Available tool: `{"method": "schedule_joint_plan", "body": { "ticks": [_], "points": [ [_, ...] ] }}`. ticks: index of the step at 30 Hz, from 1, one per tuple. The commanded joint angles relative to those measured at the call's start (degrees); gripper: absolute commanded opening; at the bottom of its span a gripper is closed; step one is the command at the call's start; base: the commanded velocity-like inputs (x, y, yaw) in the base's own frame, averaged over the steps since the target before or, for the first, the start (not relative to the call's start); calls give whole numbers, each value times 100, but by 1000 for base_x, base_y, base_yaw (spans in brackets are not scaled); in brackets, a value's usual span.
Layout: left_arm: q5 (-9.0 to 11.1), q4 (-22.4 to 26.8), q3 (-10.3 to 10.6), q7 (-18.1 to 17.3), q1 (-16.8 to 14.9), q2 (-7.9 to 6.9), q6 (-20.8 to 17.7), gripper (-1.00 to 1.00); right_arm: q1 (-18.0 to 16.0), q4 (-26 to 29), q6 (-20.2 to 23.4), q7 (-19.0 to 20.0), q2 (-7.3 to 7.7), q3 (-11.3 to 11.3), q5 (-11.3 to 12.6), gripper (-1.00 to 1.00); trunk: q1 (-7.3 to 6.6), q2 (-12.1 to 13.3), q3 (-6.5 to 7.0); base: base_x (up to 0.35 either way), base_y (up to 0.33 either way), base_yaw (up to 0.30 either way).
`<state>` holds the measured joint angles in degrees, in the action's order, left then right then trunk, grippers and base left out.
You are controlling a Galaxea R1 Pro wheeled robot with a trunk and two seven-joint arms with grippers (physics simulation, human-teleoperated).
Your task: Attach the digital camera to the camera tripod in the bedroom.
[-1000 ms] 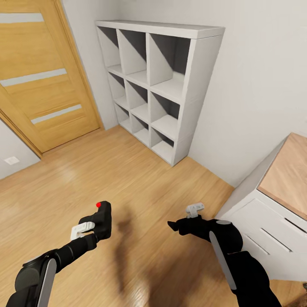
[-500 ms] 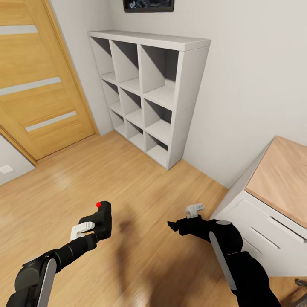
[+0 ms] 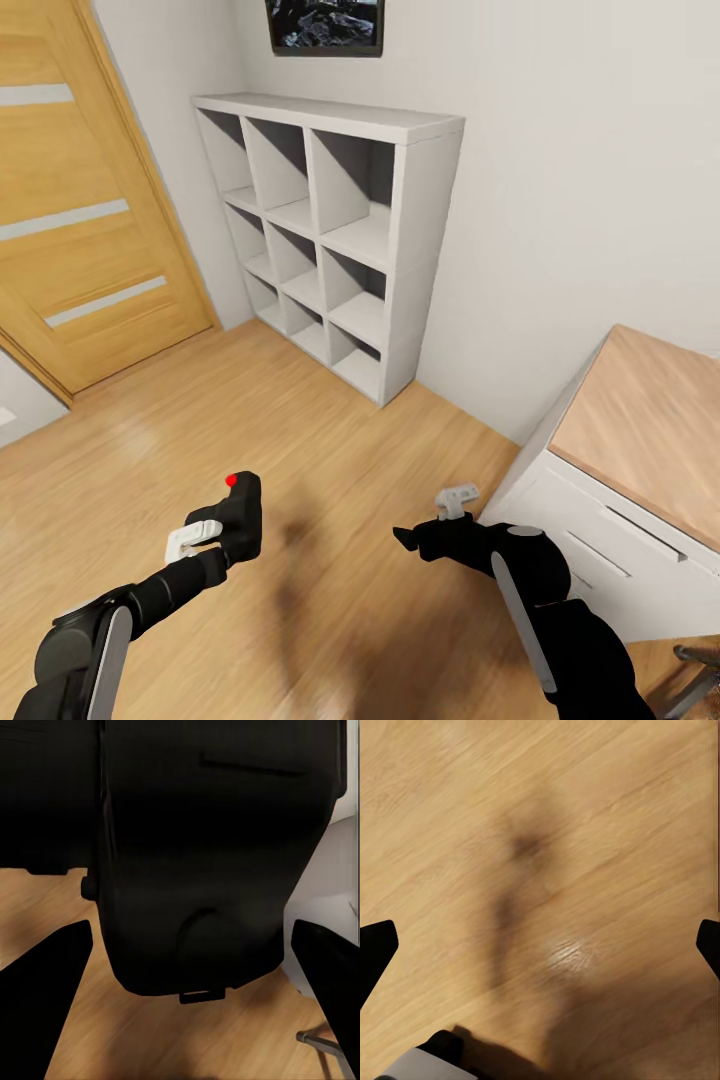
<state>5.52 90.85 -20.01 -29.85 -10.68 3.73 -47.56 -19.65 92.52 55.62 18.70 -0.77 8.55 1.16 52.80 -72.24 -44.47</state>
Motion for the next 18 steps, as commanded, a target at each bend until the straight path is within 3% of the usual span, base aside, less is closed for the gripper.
{"method": "schedule_joint_plan", "body": {
  "ticks": [1,18],
  "points": [
    [57,3,-13,6,-4,5,-51,-100,-4,4,29,2,-2,-2,7,100,-23,39,24,0,0,-105],
    [40,-5,-12,6,-4,5,-52,-100,-4,4,28,2,-2,3,7,100,-396,721,485,0,0,-105]
  ]
}}
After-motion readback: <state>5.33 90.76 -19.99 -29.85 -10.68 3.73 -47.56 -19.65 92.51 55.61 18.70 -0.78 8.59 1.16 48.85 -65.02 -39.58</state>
